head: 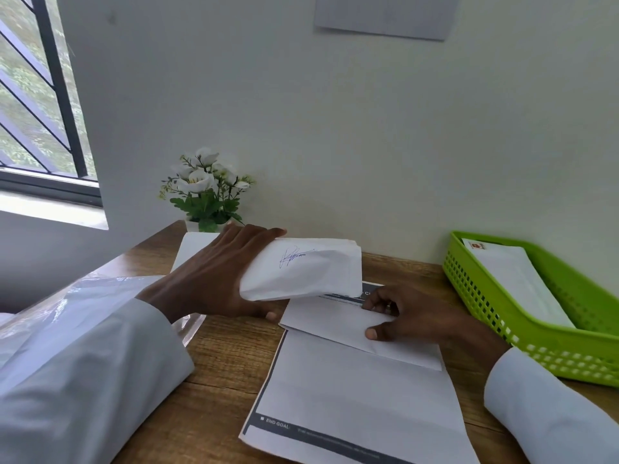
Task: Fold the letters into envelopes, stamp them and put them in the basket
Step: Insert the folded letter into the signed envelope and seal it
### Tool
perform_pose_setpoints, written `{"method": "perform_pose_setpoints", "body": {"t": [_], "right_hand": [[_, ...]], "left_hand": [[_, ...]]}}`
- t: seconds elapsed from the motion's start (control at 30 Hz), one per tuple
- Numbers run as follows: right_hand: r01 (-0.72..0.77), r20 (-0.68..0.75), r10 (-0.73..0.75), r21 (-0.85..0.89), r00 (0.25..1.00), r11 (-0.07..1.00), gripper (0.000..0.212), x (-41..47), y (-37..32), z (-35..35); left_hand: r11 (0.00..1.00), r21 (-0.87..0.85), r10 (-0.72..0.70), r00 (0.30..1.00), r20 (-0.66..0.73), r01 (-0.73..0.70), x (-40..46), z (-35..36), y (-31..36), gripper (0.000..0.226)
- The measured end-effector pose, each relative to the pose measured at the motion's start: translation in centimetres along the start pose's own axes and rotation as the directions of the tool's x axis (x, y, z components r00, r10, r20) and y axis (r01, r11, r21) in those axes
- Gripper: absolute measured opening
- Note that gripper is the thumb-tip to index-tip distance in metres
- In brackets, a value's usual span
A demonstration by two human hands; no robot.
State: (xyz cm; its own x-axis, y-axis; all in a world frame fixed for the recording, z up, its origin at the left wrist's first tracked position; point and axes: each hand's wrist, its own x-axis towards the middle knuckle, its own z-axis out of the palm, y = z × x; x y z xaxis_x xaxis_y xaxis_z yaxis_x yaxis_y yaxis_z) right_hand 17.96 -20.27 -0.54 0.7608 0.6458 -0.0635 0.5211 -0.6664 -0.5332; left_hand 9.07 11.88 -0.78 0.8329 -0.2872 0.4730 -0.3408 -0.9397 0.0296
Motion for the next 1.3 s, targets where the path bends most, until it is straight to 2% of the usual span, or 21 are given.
{"method": "perform_pose_setpoints", "body": {"t": [0.23,0.43,0.67,0.97,1.3], "right_hand": [[-0.047,-0.01,0.052,0.289,0.999,0.956,0.02,-0.7,-0.2,-1.4],[0.017,-0.204,0.09,0.467,0.975,0.884,0.016,-2.1,-0.9,-4.8],[0.061,-0.308,0.102,0.479,0.946,0.876,0.019,-3.3,-1.2,-6.7],[0.06,-0.34,0.131,0.499,0.931,0.865,0.019,-3.5,-1.2,-7.3],[0.007,-0.174,0.074,0.424,0.982,0.906,0.021,-3.1,-2.1,-5.7]], "left_hand": [[1.0,0.009,0.003,0.999,-0.039,-0.003,-0.2,-0.5,-0.1,0.122],[0.998,0.026,-0.05,0.992,-0.113,0.053,-0.4,-1.3,-0.9,0.128],[0.989,0.068,-0.126,0.986,-0.11,0.134,-0.9,-1.4,-2.0,0.132],[0.981,0.098,-0.154,0.98,-0.124,0.167,-1.4,-1.7,-3.1,0.132],[0.965,0.258,0.064,0.993,-0.096,-0.037,-0.3,-1.9,-1.0,0.119]]}}
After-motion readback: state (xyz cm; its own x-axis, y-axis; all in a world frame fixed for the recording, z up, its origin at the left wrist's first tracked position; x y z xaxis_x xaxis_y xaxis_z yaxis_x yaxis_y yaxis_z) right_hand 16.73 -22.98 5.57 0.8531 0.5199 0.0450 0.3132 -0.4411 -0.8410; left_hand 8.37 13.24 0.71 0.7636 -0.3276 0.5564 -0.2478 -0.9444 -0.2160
